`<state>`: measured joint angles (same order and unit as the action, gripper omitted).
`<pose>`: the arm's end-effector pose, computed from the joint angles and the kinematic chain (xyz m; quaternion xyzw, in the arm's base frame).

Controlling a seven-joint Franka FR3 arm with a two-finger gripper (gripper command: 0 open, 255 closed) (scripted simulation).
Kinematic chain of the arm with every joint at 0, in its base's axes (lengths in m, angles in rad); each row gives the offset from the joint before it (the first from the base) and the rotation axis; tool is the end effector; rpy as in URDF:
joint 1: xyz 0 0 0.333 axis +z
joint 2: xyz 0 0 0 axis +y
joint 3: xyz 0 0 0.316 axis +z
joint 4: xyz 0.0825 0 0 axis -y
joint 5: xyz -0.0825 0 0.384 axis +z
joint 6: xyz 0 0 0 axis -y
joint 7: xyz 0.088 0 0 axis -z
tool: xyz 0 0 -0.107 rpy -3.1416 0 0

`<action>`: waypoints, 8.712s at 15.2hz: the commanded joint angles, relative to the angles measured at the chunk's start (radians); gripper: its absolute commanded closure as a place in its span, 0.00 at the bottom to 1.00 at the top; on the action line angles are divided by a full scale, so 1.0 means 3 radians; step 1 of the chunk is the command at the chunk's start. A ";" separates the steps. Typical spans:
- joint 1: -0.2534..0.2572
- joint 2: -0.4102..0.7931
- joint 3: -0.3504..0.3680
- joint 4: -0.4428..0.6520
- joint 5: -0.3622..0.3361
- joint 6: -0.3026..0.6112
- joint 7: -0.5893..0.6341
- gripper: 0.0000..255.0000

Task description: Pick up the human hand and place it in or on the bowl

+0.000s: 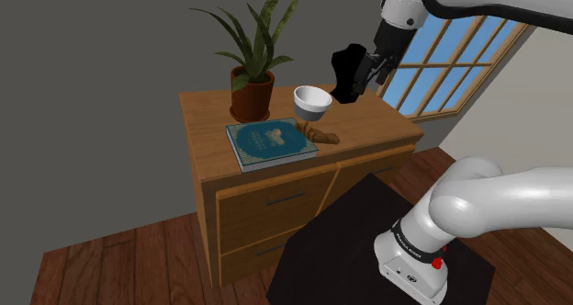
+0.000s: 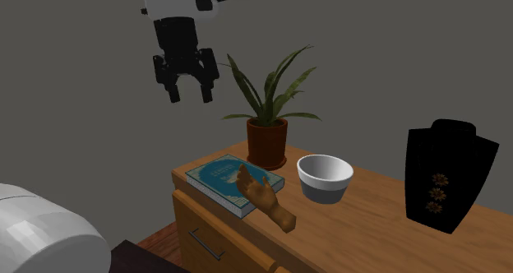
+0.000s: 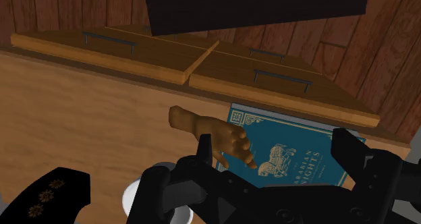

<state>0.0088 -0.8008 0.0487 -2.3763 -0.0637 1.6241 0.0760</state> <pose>0.3078 0.0157 0.5904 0.9984 -0.0153 0.0269 0.0478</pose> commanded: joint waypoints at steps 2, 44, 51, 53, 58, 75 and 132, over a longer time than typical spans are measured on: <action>-0.0007 0.0046 -0.0009 -0.0071 0.0000 0.0126 0.0010 0.00; -0.0161 0.2317 -0.0172 -0.0516 -0.0022 0.3027 0.0188 1.00; -0.0158 0.2211 -0.0172 -0.0472 -0.0009 0.2877 0.0175 1.00; -0.0156 0.2144 -0.0172 -0.0439 -0.0001 0.2777 0.0167 1.00; -0.0152 0.1992 -0.0173 -0.0342 0.0015 0.2529 0.0149 1.00; -0.0141 0.1636 -0.0171 0.0120 0.0049 0.1710 0.0105 1.00; -0.0505 0.3659 -0.0583 0.2265 0.0294 0.1604 -0.0764 0.00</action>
<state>-0.1428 0.2972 -0.1261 -1.6969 0.0246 2.1050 -0.1532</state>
